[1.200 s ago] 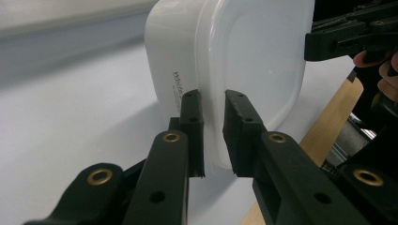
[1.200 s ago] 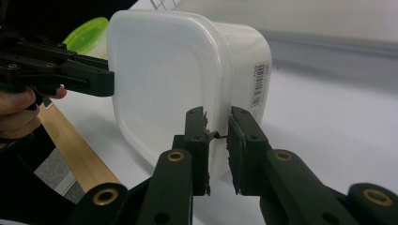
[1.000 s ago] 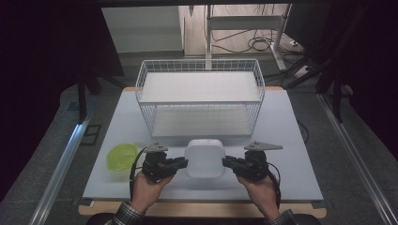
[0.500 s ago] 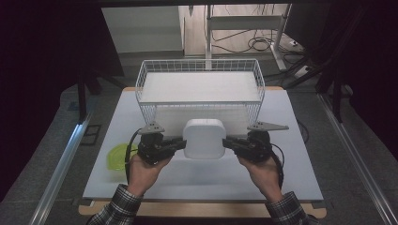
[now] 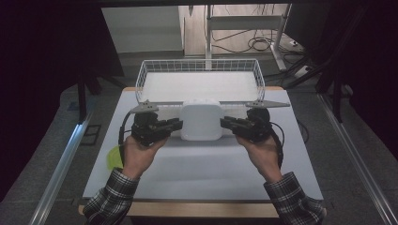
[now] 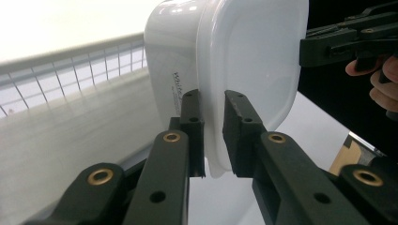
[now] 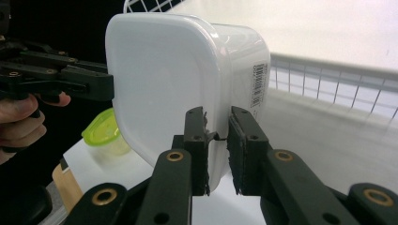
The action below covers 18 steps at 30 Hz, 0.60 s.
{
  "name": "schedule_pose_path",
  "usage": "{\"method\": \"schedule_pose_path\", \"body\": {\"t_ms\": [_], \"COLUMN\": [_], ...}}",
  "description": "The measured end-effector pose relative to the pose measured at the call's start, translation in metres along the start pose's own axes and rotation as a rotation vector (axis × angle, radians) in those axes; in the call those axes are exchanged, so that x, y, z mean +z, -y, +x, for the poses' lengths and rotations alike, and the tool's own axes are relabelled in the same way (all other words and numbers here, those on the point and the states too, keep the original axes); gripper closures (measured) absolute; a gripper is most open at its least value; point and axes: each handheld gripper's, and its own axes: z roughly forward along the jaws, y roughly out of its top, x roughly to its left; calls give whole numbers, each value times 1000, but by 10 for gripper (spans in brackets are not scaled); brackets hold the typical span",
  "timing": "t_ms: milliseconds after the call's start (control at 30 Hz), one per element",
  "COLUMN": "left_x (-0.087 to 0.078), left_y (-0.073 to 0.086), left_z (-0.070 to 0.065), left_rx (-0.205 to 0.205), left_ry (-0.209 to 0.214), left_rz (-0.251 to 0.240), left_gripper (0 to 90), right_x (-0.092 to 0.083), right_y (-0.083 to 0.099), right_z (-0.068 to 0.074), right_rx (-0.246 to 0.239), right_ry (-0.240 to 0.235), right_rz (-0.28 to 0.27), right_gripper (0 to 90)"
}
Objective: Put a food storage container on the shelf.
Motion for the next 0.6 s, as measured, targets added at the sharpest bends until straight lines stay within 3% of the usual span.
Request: {"method": "schedule_pose_path", "body": {"t_ms": [167,467,600], "left_x": [-2,-5,-2], "left_y": [-14,-47,-61], "left_z": [5,11,17], "left_rx": [-15,2,-12], "left_ry": [23,11,11], "left_rz": [-18,-33,-44], "left_gripper": [794,794,794], "right_x": [0,0,2], "right_y": [-16,-47,-62], "right_z": [-4,-8,-10], "right_rx": [9,6,6], "right_ry": [-10,1,11], "right_rz": [-9,-42,-53], "right_gripper": [777,774,774]}}
